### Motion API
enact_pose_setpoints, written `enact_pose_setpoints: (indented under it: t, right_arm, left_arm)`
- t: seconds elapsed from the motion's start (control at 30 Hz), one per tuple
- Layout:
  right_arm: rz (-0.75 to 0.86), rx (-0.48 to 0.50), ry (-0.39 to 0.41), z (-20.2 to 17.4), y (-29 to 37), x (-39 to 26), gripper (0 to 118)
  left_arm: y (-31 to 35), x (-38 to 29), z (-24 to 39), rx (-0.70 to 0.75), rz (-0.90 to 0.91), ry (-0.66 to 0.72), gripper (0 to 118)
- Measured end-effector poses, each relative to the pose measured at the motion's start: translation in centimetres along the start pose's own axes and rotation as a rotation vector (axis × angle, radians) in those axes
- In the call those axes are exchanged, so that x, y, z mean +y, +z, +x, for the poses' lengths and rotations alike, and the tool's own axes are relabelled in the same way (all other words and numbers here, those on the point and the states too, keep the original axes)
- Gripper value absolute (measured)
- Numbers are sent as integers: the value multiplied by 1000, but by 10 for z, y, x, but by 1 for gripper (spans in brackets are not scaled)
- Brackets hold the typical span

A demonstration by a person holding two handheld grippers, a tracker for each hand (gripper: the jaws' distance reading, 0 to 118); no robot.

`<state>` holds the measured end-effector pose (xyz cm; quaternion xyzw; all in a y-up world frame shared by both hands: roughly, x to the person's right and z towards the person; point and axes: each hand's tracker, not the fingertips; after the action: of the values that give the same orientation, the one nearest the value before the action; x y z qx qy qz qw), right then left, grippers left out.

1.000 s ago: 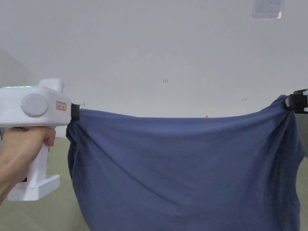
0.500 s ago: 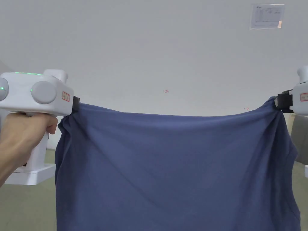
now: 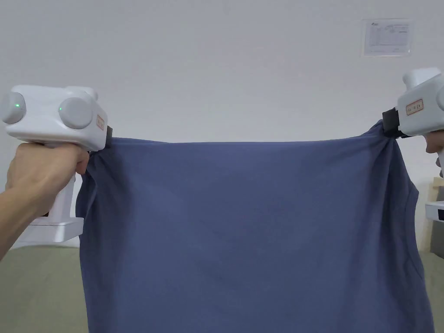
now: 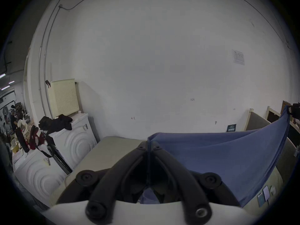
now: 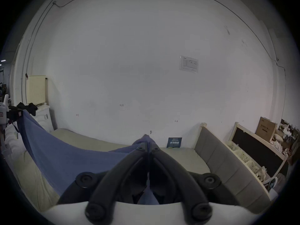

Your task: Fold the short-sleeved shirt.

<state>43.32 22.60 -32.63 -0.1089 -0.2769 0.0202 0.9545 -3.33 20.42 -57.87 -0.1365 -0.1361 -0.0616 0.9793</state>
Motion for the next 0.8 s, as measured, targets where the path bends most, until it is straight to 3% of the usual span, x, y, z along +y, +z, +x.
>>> enact_pose_setpoints:
  t: [0.4, 0.6, 0.67, 0.8]
  right_arm:
    - [6, -27, 1, -26, -102, 0, 2]
    - [-102, 3, -17, -40, -142, -72, 2]
    - [-141, 7, 13, -45, -148, -109, 2]
    - [-224, 28, -36, -48, -136, -191, 2]
  left_arm:
    - [-97, -4, 20, 57, 13, 18, 0]
    - [-147, -74, 26, 40, -96, 11, 0]
    - [-158, -108, 30, 15, -132, 13, 0]
    - [-167, -181, 36, -15, -237, -14, 0]
